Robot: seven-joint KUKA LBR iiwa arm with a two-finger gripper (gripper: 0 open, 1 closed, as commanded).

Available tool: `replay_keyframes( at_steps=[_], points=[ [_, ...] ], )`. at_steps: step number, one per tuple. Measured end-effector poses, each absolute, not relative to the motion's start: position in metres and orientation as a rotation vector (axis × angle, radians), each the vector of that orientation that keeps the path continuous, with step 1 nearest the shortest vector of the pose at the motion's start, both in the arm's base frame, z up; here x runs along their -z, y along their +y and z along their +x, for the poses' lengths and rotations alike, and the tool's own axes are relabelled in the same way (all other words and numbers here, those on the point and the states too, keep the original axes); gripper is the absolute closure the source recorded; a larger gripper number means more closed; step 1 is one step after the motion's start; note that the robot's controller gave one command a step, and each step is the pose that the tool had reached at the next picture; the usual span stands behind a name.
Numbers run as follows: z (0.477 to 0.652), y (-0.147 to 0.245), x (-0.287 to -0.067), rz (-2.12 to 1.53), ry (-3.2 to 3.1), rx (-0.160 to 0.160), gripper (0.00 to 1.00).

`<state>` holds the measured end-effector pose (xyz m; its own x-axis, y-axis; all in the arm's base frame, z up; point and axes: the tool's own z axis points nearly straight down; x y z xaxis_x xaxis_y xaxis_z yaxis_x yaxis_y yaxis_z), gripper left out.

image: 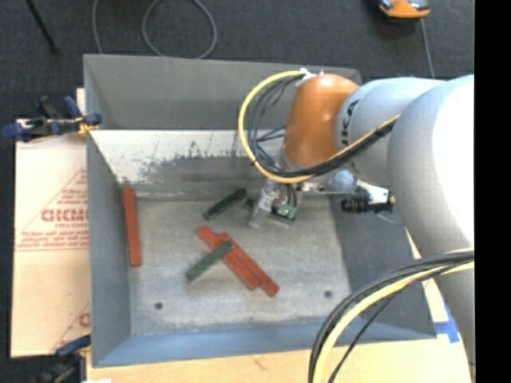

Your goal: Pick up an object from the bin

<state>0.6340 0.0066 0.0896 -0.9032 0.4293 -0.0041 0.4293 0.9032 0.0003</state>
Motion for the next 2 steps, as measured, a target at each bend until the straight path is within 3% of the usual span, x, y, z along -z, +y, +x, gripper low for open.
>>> replay_keyframes(
  at_steps=[1,2],
  points=[
    [0.6394,0.0420,-0.2458,0.647,3.061,-0.007,1.00],
    [0.6378,0.0404,-0.2401,0.648,3.069,0.001,0.00]
  ],
)
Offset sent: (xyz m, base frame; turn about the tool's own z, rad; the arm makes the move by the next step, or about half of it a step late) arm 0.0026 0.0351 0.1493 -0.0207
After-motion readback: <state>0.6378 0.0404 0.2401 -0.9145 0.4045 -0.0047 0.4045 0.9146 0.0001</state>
